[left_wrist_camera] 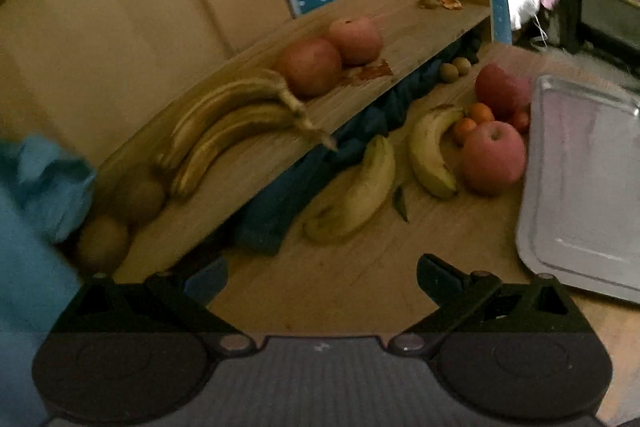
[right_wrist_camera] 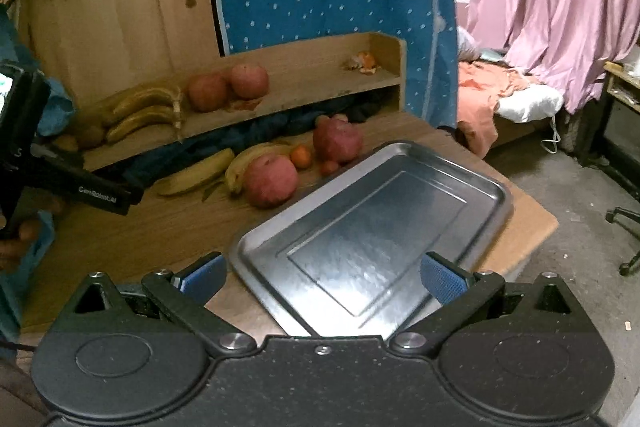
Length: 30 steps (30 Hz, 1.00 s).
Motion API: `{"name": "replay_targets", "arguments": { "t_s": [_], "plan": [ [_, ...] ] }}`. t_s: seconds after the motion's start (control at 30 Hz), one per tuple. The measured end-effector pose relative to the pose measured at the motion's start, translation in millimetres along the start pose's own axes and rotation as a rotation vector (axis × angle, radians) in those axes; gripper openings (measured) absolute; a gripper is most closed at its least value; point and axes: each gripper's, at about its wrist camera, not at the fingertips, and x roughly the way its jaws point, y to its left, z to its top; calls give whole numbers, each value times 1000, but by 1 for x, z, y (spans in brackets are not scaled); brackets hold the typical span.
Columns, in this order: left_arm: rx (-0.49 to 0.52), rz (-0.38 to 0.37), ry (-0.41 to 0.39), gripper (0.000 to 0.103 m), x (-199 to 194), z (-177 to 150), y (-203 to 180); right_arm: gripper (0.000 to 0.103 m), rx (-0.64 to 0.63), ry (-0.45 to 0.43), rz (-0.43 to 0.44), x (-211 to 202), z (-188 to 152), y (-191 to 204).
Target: Organize fruits
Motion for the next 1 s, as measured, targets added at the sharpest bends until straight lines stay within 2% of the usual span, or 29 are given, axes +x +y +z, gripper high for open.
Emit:
{"name": "replay_targets", "arguments": {
  "t_s": [0.17,0.3,0.43,0.5,0.7,1.0],
  "plan": [
    [99,-14,-21,103,30,8,-6,102,-27,60,30,28,12,-2],
    [90,-50,-20,103,47,15,-6,102,-56,93,53,50,23,-3],
    [41,-99,-10,103,67,21,-5,102,-85,114,108,73,36,-6],
    [35,-84,-5,103,76,23,-10,102,-89,130,140,84,45,-6],
    [89,-99,-6,98,89,31,-23,102,-135,144,207,116,60,1],
    [138,-160,34,91,108,36,-25,98,-170,181,253,159,71,12]
  ]
}}
